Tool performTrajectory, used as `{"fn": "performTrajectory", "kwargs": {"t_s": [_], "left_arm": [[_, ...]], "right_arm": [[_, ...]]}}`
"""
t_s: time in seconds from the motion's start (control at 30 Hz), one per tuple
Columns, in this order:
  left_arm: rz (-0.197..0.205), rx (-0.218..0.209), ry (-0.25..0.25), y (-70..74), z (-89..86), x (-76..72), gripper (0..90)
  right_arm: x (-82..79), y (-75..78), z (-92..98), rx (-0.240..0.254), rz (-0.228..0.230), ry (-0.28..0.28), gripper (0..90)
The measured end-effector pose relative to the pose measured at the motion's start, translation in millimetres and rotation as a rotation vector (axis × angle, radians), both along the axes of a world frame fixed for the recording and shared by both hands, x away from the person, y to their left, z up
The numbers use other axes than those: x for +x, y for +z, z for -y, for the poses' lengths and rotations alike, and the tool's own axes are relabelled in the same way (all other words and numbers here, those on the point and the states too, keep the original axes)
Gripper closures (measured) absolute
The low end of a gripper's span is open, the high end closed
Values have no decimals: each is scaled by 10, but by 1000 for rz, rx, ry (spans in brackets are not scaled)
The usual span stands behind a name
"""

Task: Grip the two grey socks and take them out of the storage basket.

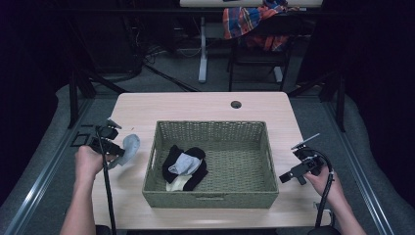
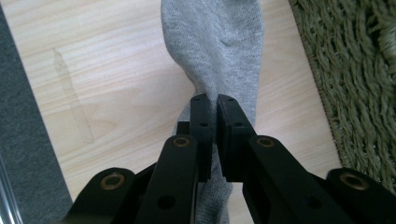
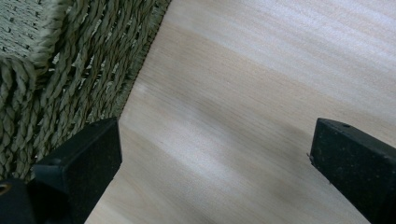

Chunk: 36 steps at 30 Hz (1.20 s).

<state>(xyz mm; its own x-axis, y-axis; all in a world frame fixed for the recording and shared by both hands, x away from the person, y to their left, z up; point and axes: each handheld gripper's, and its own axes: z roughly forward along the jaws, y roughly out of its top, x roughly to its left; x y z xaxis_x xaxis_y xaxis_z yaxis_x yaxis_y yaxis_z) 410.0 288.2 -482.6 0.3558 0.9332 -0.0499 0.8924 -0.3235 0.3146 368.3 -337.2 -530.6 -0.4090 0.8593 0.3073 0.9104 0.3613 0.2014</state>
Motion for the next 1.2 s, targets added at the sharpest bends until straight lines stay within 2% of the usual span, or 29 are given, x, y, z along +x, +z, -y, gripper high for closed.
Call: {"fn": "performTrajectory", "kwargs": {"t_s": [0.1,0.13,0.2,0.23,0.27,0.33,0.37,0.43,0.5,0.57,0.6,0.67,0.73,0.83,0.87,0.93,0.97,1.07,1.17,1.2], "left_arm": [[-9,1,1,-43,-11,8,861],[-19,2,3,-60,-13,12,861],[-29,-1,6,-100,-22,21,861],[-32,-3,6,-117,-24,25,860],[-33,-5,8,-132,-26,28,861],[-45,-1,4,-161,-21,35,860],[-49,-1,4,-176,-16,38,860],[-61,2,0,-202,-5,47,859],[-70,3,-3,-221,2,55,859],[-70,3,-2,-235,4,61,855],[-79,1,-5,-239,0,64,851],[-78,-8,5,-253,-11,64,833],[-82,-10,9,-249,-32,63,790],[-78,-15,20,-206,-59,51,681],[-73,-19,27,-177,-66,45,649],[-50,-16,42,-104,-71,34,543],[-44,-20,45,-57,-66,26,499],[-8,-27,45,87,-33,1,380],[27,-25,30,222,27,-25,280],[32,-23,22,261,54,-34,244]], "right_arm": [[0,-3,0,1,-1,-1,20],[-18,-27,-18,24,22,-39,20],[6,4,2,-16,-3,10,20],[4,3,1,-13,-2,8,20],[-11,-13,-12,9,12,-24,20],[-12,-15,-13,9,12,-26,20],[-2,-8,-4,3,2,-7,20],[-11,-21,-15,11,19,-25,20],[-13,-16,-16,8,13,-28,20],[2,-2,2,-2,-3,4,20],[-11,-18,-9,8,14,-25,20],[-4,-9,-4,4,3,-9,20],[3,0,-1,-11,0,4,20],[-1,-2,-1,0,-1,-1,20],[-18,-24,-18,15,23,-38,20],[7,4,3,-14,3,14,20],[-10,-16,-17,3,22,-23,20],[11,1,-1,-3,1,12,20],[1,-2,1,-10,-1,4,20],[-23,-31,-9,25,25,-38,20]]}}
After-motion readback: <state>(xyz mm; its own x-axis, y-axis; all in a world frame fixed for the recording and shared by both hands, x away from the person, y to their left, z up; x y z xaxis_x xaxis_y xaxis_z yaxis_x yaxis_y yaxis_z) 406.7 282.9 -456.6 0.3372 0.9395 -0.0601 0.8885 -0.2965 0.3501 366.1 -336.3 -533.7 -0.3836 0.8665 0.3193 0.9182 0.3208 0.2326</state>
